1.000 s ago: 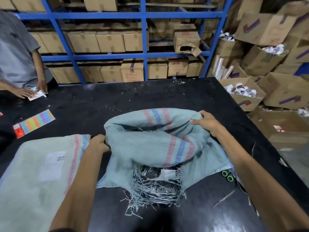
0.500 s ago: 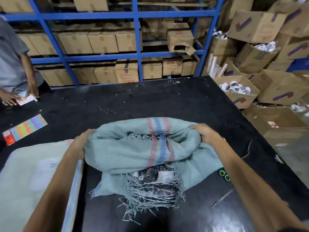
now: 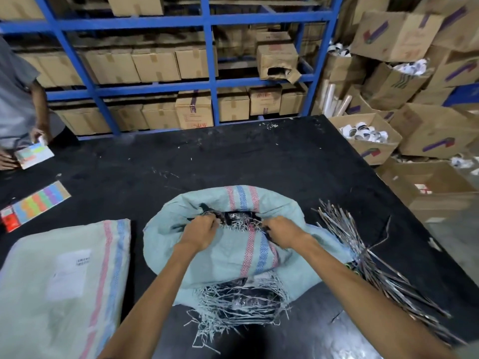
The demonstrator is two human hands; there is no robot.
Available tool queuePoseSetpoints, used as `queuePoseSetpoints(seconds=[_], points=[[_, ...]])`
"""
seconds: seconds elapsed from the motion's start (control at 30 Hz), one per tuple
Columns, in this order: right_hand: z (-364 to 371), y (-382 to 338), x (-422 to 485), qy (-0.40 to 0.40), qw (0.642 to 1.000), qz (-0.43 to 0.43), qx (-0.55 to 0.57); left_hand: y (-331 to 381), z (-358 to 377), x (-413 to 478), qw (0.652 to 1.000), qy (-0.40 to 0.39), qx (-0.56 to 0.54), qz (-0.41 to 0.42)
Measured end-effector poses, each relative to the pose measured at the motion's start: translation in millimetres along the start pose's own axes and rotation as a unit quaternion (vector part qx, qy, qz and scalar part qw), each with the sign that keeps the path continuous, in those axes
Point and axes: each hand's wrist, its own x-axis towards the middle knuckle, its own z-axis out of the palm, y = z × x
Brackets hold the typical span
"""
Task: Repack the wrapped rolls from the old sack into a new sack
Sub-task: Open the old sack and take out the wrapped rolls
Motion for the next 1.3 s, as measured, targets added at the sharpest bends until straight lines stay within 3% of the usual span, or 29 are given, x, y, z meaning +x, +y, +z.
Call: queuePoseSetpoints(seconds=[0.07,0.17,0.27,0.37,0.47,0.53,0.73,0.83,0.97,1.07,1.3], points=[[-6,8,-2,0.001,1.0,0.029,0.009,-4,-6,-1,0.999,0.037,0.015,0.008],[-26,12,-8,0.002,0.999,0.036,0.039,-6,-26,-2,1.0,0.006,-0.012,0.02],[-41,11,-19,-0.037,0.997,0.043,0.05,-11,-45,-8,0.996,-0.077,-0.031,0.02],[-38,-3,-42,-0.118,0.99,0.055,0.057,-24,-42,-24,0.977,-0.208,0.036,0.023],[-7,-25,-56,-0.187,0.98,0.056,-0.028,-27,-17,-50,0.944,-0.316,0.092,-0.006],[18,-38,-62,-0.222,0.971,0.061,-0.069,-26,5,-67,0.932,-0.341,0.121,-0.025],[39,-33,-62,-0.178,0.981,0.079,-0.014,-29,22,-83,0.941,-0.311,0.128,-0.029],[22,-22,-53,-0.133,0.985,0.075,0.083,-23,1,-76,0.959,-0.279,0.034,-0.026],[-8,-19,-30,0.005,0.984,0.086,0.155,-6,-31,-54,0.996,-0.058,-0.054,-0.037],[-10,-31,-10,-0.008,0.984,0.067,0.168,3,-29,-30,0.994,0.035,-0.091,-0.053],[19,-58,32,-0.064,0.998,0.01,0.026,1,19,2,0.997,0.017,0.059,-0.037]])
